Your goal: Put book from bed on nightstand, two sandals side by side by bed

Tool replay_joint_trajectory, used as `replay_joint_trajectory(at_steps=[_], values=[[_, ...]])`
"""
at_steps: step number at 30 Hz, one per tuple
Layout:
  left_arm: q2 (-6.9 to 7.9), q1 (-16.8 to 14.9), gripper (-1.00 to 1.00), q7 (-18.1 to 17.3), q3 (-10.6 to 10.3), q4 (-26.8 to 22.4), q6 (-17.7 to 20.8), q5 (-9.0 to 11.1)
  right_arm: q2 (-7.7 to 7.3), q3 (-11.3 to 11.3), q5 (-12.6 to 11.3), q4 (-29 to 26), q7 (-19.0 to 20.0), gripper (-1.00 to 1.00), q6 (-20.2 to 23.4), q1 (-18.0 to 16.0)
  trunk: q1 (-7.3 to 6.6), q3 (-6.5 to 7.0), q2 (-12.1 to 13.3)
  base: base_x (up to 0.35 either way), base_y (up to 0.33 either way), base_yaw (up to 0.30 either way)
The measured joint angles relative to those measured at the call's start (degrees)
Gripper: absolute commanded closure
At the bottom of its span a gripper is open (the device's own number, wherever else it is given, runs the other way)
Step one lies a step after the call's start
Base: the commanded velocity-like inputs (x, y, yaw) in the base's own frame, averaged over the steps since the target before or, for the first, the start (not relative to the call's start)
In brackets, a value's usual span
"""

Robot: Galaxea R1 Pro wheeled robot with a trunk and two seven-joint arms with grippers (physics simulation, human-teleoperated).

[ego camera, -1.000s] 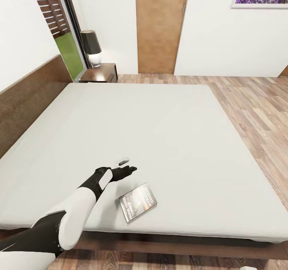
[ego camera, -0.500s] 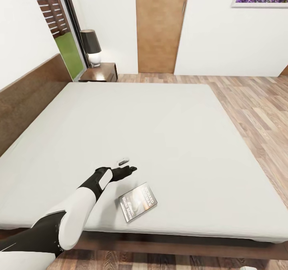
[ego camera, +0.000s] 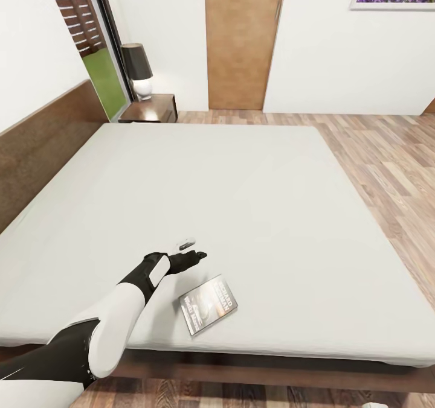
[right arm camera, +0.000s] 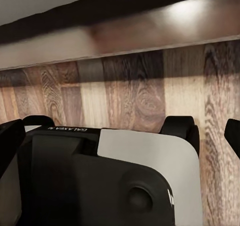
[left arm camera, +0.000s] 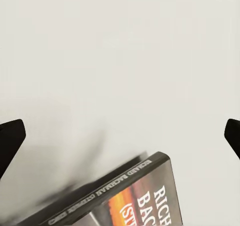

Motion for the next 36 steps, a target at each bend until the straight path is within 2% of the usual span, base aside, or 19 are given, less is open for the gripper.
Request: replay_joint_trajectory(at_steps=[4, 26, 36], values=[[0.00, 0.00, -1.00, 0.00, 0.00, 0.00, 0.00, 0.00, 0.00, 0.00, 0.00, -0.02, 0.00, -1.00, 0.00, 0.01, 0.88, -0.72, -1.60, 0.000, 0.000, 0.000], [0.00, 0.00, -1.00, 0.00, 0.00, 0.00, 0.00, 0.01, 0.00, 0.00, 0.00, 0.00, 0.00, -1.00, 0.00, 0.00, 0.88, -0.72, -1.62, -0.001, 0.000, 0.000], [-0.08, 0.00, -1.00, 0.00, -0.01, 0.00, 0.00, 0.01, 0.00, -0.01, 0.00, -0.04, 0.00, -1.00, 0.00, 0.00, 0.90, -0.72, -1.62, -0.142, 0.000, 0.000]])
